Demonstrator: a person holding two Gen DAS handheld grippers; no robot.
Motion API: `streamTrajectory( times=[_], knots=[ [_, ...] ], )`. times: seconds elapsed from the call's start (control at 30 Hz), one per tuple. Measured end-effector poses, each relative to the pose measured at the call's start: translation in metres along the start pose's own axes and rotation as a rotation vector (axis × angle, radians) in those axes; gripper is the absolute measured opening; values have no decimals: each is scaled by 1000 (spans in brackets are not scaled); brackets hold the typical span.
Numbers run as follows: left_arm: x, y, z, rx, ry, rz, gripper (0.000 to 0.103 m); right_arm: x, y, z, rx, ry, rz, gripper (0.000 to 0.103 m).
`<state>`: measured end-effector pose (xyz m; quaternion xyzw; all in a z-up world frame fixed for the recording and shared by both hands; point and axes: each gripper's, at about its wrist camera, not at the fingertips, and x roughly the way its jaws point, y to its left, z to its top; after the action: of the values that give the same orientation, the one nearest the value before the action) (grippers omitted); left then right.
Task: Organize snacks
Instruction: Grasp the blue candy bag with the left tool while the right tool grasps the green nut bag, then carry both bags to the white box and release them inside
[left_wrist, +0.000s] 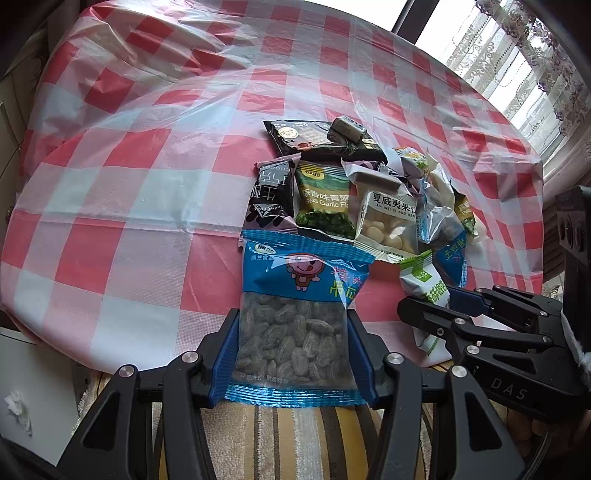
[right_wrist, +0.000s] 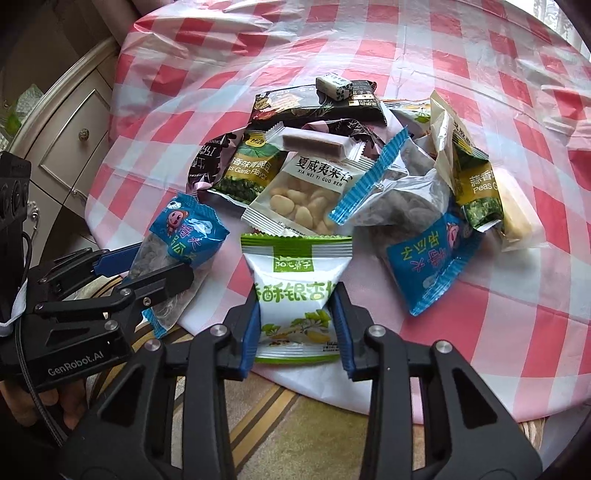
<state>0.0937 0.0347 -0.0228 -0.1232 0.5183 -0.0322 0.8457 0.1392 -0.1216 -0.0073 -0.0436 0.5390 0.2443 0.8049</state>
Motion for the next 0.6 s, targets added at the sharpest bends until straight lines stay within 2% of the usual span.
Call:
streamTrajectory(
  times=[0.33,0.6],
  knots=[
    [-20,-17,-4,39,-47,26,54,-43,-23,-18,53,-95,-19,37],
    [-32,-47,-5,95,-68,9,53,-78,-56,-41,133,-155,-41,37]
  ],
)
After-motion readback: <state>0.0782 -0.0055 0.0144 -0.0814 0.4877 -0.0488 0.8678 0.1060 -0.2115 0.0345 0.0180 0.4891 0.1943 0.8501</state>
